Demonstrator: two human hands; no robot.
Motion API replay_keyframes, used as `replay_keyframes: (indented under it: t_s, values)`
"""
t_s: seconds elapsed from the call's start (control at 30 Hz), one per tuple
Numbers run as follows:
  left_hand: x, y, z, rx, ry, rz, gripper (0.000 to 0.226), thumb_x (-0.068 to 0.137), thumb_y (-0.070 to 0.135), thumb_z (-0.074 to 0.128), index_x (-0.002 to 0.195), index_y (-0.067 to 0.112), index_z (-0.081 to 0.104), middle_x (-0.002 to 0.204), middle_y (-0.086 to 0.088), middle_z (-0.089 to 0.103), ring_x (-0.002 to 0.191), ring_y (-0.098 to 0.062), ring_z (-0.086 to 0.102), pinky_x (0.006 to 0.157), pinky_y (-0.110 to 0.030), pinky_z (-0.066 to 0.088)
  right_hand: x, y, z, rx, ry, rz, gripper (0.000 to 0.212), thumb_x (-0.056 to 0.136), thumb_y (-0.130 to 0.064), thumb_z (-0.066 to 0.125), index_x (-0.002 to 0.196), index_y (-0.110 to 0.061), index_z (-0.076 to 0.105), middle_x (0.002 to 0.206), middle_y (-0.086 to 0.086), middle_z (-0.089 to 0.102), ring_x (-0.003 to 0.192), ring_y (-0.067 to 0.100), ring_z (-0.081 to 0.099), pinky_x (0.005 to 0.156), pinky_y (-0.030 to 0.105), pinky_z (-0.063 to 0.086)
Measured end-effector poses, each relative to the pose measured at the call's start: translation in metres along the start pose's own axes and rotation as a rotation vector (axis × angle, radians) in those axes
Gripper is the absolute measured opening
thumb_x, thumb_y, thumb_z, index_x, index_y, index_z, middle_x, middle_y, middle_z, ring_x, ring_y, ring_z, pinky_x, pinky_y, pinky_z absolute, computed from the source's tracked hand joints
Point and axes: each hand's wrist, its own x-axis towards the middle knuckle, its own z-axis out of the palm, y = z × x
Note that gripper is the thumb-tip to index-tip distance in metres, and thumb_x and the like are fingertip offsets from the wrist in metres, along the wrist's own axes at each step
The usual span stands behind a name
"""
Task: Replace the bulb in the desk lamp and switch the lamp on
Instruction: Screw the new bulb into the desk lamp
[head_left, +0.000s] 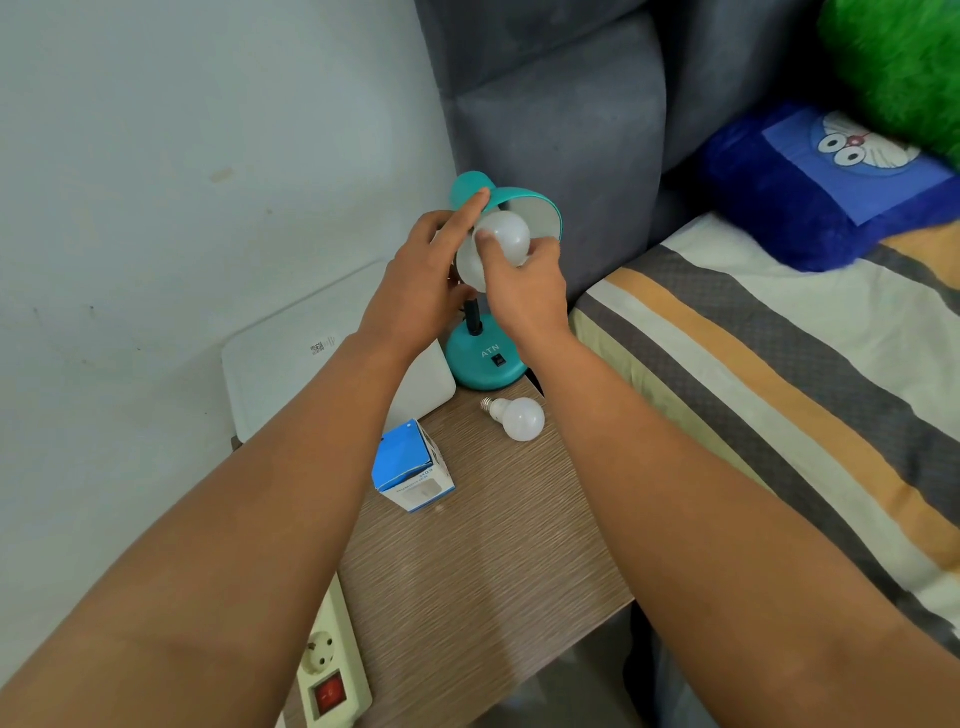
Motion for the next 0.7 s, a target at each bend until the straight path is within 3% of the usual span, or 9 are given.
replay_keyframes:
  t_s: [0.13, 0.23, 0.37, 0.43, 0.5, 0.6, 0.7]
  values:
    - [-0.001, 0.0, 0.001, -0.009, 0.014, 0.004, 0.079, 0.094, 0.018, 0.07, 0.157, 0.034, 0.025, 0.143, -0.008, 0.046, 0.121, -0.017, 0.056, 0.102, -0.034, 0.053, 0.002, -0.004, 0.001, -0.05, -0.07, 0.155, 0.066, 0.092, -0.067, 0.04, 0.133, -0.015, 0.051, 0.12, 0.004, 0.059, 0.086, 0.014, 0.058, 0.061, 0.026, 0.048]
    - [0.0, -0.001, 0.001, -0.011, 0.006, 0.006, 0.081, 0.093, 0.015, 0.07, 0.157, 0.036, 0.024, 0.142, -0.007, 0.046, 0.119, -0.018, 0.056, 0.102, -0.036, 0.053, 0.003, -0.001, 0.0, 0.073, -0.026, 0.172, 0.064, 0.089, -0.06, 0.052, 0.137, -0.018, 0.044, 0.123, 0.005, 0.059, 0.096, 0.016, 0.059, 0.072, 0.03, 0.052]
    - [-0.001, 0.0, 0.001, -0.021, -0.003, -0.011, 0.088, 0.089, 0.008, 0.072, 0.157, 0.037, 0.024, 0.141, -0.007, 0.046, 0.114, -0.018, 0.057, 0.099, -0.038, 0.054, 0.001, 0.001, -0.002, 0.12, -0.049, 0.086, 0.072, 0.085, -0.038, 0.068, 0.14, -0.024, 0.024, 0.123, 0.005, 0.051, 0.094, 0.015, 0.058, 0.067, 0.023, 0.05]
    - [-0.001, 0.001, 0.001, -0.019, -0.005, -0.015, 0.089, 0.089, 0.005, 0.072, 0.157, 0.036, 0.025, 0.141, -0.008, 0.045, 0.112, -0.017, 0.058, 0.098, -0.037, 0.054, 0.001, 0.003, -0.004, 0.037, -0.045, 0.01, 0.068, 0.082, -0.033, 0.072, 0.133, -0.026, 0.027, 0.121, 0.005, 0.052, 0.092, 0.013, 0.059, 0.061, 0.019, 0.046]
    - [0.0, 0.001, 0.0, -0.01, -0.005, -0.015, 0.089, 0.089, 0.004, 0.071, 0.157, 0.035, 0.024, 0.142, -0.009, 0.045, 0.112, -0.018, 0.058, 0.098, -0.037, 0.054, 0.002, 0.006, -0.002, -0.018, -0.039, -0.033, 0.059, 0.081, -0.038, 0.073, 0.125, -0.025, 0.035, 0.118, 0.004, 0.057, 0.095, 0.018, 0.064, 0.067, 0.025, 0.053]
    - [0.0, -0.001, 0.0, -0.018, -0.004, -0.005, 0.087, 0.09, 0.008, 0.072, 0.157, 0.035, 0.025, 0.141, -0.009, 0.046, 0.116, -0.02, 0.057, 0.099, -0.04, 0.054, 0.0, 0.002, 0.002, -0.014, -0.019, 0.02, 0.057, 0.083, -0.064, 0.057, 0.119, -0.019, 0.05, 0.113, 0.005, 0.065, 0.095, 0.022, 0.068, 0.08, 0.038, 0.058]
    - [-0.001, -0.001, 0.002, -0.018, 0.004, -0.003, 0.081, 0.093, 0.015, 0.07, 0.157, 0.035, 0.025, 0.142, -0.008, 0.046, 0.122, -0.02, 0.055, 0.101, -0.038, 0.053, 0.002, -0.003, 0.0, -0.06, -0.068, 0.131, 0.071, 0.091, -0.071, 0.035, 0.128, -0.015, 0.057, 0.118, 0.007, 0.063, 0.098, 0.022, 0.063, 0.071, 0.032, 0.052]
